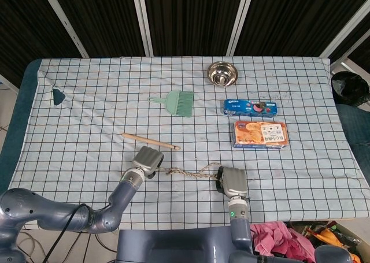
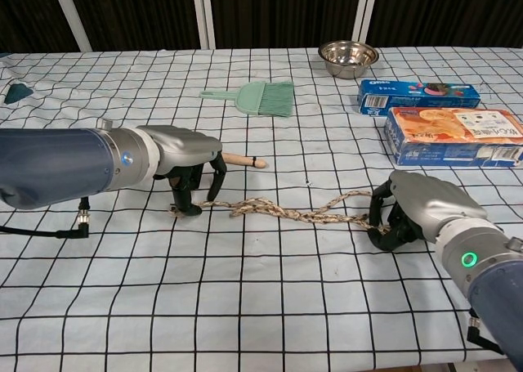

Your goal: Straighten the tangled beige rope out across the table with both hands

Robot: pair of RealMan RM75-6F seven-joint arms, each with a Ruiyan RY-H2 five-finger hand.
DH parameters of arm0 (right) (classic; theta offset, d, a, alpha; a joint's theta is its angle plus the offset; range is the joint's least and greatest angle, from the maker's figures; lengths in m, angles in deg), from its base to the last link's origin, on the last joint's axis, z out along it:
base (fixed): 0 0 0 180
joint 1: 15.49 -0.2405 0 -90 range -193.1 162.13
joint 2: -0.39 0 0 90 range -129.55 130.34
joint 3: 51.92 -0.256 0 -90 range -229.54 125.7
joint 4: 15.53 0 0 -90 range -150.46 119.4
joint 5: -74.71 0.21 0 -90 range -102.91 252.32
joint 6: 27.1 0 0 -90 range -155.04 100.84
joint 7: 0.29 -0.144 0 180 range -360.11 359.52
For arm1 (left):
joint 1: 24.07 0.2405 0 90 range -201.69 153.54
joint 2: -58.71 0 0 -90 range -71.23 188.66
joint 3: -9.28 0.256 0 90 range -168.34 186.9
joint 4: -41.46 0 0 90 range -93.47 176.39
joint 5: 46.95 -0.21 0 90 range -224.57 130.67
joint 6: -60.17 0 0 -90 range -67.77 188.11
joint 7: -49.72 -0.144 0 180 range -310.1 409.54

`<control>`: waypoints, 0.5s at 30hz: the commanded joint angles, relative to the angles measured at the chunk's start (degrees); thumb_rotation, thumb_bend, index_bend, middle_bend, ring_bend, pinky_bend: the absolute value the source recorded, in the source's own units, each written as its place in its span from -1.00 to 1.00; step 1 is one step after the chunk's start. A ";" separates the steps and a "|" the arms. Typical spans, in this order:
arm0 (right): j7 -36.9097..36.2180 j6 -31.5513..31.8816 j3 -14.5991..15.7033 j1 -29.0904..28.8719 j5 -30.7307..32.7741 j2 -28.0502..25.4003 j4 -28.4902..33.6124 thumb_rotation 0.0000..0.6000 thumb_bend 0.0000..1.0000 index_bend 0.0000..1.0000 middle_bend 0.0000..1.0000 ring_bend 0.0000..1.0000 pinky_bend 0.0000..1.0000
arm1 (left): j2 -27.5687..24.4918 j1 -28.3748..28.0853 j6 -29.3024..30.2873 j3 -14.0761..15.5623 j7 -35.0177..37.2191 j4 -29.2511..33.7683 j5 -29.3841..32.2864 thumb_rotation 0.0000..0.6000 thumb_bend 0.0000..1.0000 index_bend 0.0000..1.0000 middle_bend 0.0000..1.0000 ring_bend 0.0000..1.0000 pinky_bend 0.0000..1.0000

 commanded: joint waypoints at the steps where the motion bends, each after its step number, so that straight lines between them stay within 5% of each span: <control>1: 0.13 -0.04 -0.05 0.01 0.02 -0.13 0.15 1.00 -0.08 0.32 0.87 1.00 1.00 | -0.07 -0.24 -0.23 -0.18 -0.02 -0.05 0.47 1.00 -0.33 0.00 0.98 0.81 0.60; 15: 0.55 -0.05 -0.17 0.02 -0.23 -0.44 0.59 1.00 -0.08 0.32 0.87 1.00 1.00 | 0.64 -1.44 1.33 0.74 -2.37 -0.40 2.33 1.00 -0.24 0.09 0.98 0.81 0.60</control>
